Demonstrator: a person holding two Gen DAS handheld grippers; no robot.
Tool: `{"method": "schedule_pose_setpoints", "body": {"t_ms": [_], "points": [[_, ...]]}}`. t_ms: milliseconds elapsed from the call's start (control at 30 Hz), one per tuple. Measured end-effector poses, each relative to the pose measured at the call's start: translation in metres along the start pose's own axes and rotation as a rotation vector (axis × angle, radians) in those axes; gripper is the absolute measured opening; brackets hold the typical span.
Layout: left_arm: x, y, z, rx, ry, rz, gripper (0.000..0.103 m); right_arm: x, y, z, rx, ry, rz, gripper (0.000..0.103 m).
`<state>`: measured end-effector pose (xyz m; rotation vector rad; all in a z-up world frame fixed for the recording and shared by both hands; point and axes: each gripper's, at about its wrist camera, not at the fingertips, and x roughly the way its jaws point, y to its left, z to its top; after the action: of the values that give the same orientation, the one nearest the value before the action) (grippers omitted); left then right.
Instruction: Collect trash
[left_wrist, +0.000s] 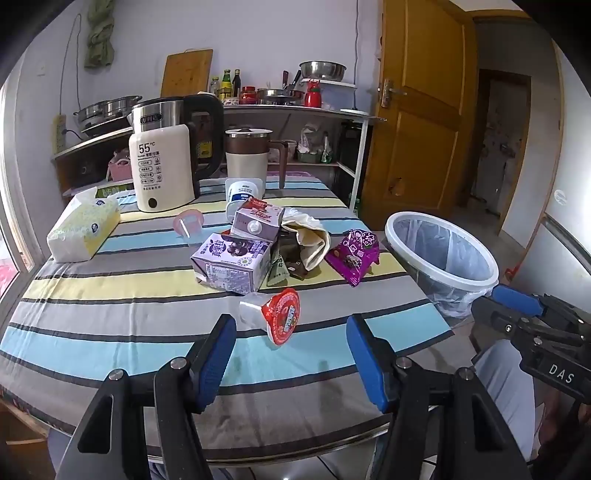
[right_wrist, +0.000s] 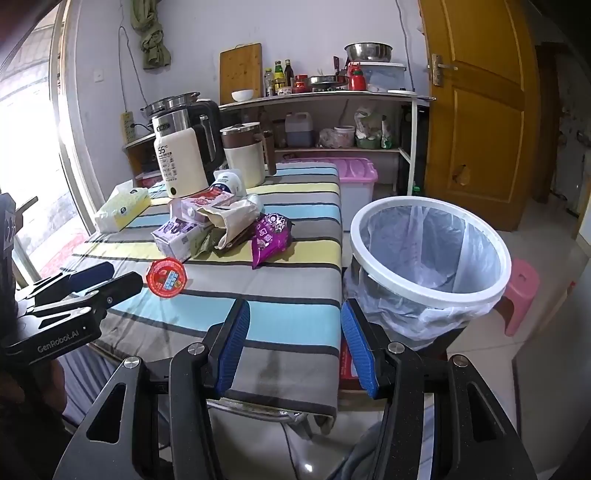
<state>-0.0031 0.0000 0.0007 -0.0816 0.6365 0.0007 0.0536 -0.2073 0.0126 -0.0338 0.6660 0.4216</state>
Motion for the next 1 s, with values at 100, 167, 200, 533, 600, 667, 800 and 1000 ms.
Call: {"method": "schedule_pose_setpoints", "body": {"t_ms": [100,167,200,533,600,667,800,1000], "points": [[-0.0008,-0.0016,-0.0002,0.006,-0.001,-0.003,0.062,-0.0021,-0.0001,0.0003,0.001,-0.003,-0.003,0.053],[-0.0008,-0.0023,-0.0001,0.007,-0.001,-0.003,0.062,-0.0025,-0.0002,-0.0001,0.001,-0.004,-0.002,0.053],[-0.0011,-0.0026,-0.0001,0.008,-0.001,-0.003,0.062,-0.0024,0.0001,-0.0002,0.001,-0.005,-0.002,0.053],[-0.006,-0.0041,0.0003,0.011,-0.011,-0.002,0.062,-0.0083,0.0002,0.0012,-0.002,-0.012,-0.006,0.053],[-0.0074,-0.0048,0.0003,0.013,-0.014,-0.001,0.062,-0.0086,0.0011,0.0017,-0.003,-0.013,-0.005,0.053],[-0.0082,-0.0047,0.0,0.012,-0.016,-0.002,0.062,-0.0093,0.0007,0.0018,-0.004,-0.014,-0.005,0.053],[-0.0083,-0.0051,0.0,0.012,-0.016,-0.002,0.062,-0.0094,0.0008,0.0018,-0.004,-0.014,-0.004,0.053],[-0.0085,-0.0053,-0.0002,0.012,-0.016,-0.002,0.062,-0.0095,0.0012,0.0015,-0.004,-0.014,-0.005,0.053]]}}
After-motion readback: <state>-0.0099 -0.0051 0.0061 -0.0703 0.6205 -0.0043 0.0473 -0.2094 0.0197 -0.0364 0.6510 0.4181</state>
